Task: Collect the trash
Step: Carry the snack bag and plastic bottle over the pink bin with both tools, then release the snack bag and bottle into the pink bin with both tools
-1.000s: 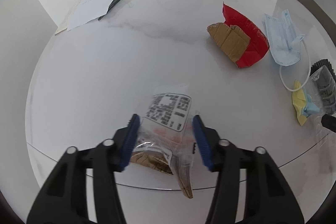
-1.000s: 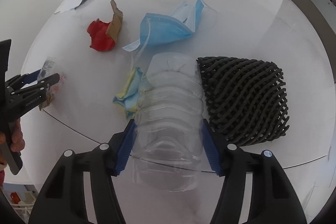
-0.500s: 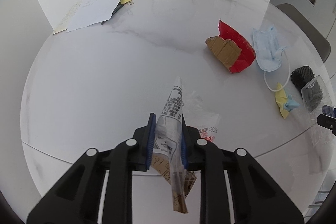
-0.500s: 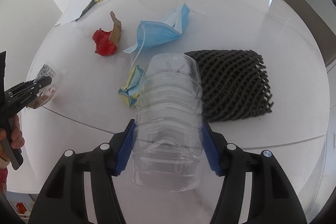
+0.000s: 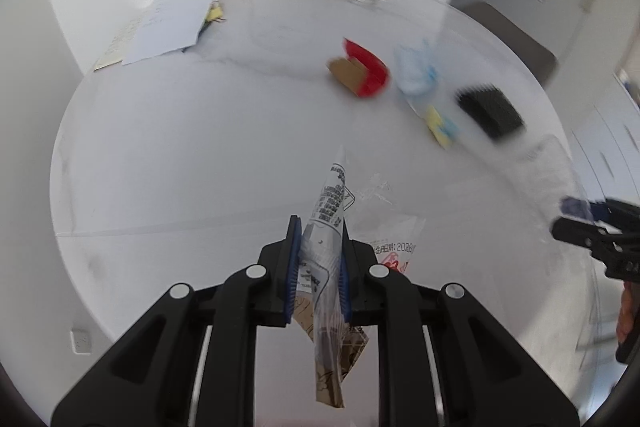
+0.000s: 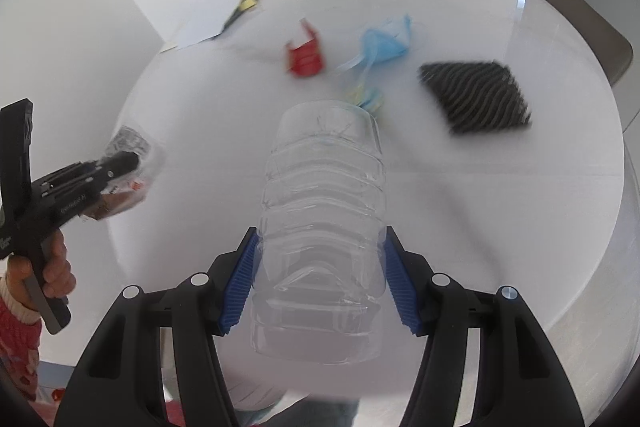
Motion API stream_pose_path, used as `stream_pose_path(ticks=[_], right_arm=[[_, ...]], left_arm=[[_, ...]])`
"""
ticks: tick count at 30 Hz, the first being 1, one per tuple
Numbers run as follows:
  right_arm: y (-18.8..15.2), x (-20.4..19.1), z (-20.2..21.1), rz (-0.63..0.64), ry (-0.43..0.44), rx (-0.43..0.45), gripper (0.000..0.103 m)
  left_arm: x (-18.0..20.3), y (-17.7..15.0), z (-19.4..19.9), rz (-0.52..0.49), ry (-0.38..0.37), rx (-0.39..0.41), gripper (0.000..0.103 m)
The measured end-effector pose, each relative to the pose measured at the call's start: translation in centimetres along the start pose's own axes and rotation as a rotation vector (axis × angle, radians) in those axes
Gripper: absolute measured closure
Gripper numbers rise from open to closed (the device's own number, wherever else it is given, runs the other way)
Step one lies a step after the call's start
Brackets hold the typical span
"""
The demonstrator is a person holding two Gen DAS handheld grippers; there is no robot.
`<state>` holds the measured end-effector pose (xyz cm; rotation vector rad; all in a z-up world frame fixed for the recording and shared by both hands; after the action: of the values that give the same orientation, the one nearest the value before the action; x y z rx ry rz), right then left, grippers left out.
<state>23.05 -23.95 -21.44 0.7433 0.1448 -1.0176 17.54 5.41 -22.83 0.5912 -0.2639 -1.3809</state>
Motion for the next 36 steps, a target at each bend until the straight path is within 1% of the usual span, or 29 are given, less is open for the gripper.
stream_pose_path(ticks=[2,5,8,9,11,15,18,20,24,26,29,31,33,35,36], right_arm=[[-2.7,-2.6,0.3,-0.014,0.012,0.0,0.042],[-7.0,-6.5,0.1,-0.034,0.01,-0.008,0.042],[-10.8,-9.8,-0.5,-0.056,0.011,-0.014,0.042],[-12.6,-11.1,-0.8,-0.062,0.007,-0.016,0.042],[-14.8,-12.9,-1.4,-0.075,-0.002,-0.017,0.042],[-19.6,-16.0,-2.9,-0.097,-0.016,-0.035,0.042],[-21.5,-16.9,-3.8,-0.1,-0.02,-0.054,0.042],[-22.9,-17.4,-4.7,-0.092,-0.024,-0.082,0.042],[-24.1,-17.6,-5.7,-0.061,-0.03,-0.132,0.042],[-24.2,-17.5,-5.8,-0.048,-0.028,-0.148,0.042],[-24.1,-17.3,-5.6,-0.034,-0.022,-0.162,0.042],[-24.2,-17.2,-5.5,-0.024,-0.025,-0.168,0.042],[-24.1,-17.0,-5.3,-0.022,-0.02,-0.169,0.042],[-23.9,-16.7,-5.3,-0.016,-0.021,-0.172,0.042],[-23.9,-16.6,-5.3,-0.013,-0.021,-0.172,0.042]], left_arm=[[-0.2,-2.2,1.5,-0.048,-0.015,-0.001,0.087],[-0.6,-6.6,3.5,-0.124,-0.039,-0.032,0.087],[-0.8,-11.8,5.2,-0.227,-0.07,-0.043,0.087],[-0.8,-12.9,5.5,-0.249,-0.074,-0.044,0.087],[-1.0,-16.4,6.0,-0.308,-0.098,-0.071,0.087],[-1.3,-20.6,5.9,-0.367,-0.114,-0.113,0.087],[-1.2,-22.9,5.4,-0.388,-0.116,-0.145,0.086],[-1.0,-24.0,5.1,-0.39,-0.12,-0.167,0.086],[-0.5,-25.1,4.5,-0.387,-0.111,-0.198,0.085],[-0.3,-25.6,4.4,-0.377,-0.099,-0.214,0.082],[-0.2,-25.5,4.6,-0.343,-0.098,-0.231,0.073],[-0.1,-25.4,4.8,-0.33,-0.095,-0.231,0.059],[-0.1,-25.2,5.3,-0.315,-0.085,-0.228,0.052],[-0.1,-25.1,6.0,-0.304,-0.082,-0.215,0.05],[-0.2,-25.0,6.3,-0.298,-0.079,-0.208,0.047]])
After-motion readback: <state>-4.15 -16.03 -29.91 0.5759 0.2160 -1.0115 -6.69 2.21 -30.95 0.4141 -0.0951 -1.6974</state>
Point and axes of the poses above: each gripper's, at about its wrist camera, not at the fingertips, and z roughly against the way its jaws point, x to its right, y to its top, the point moved 5 cm from there along -z, roughly the way its jaws point, and after that the axes turned 14 degrees about y, right-handed, at the moved point
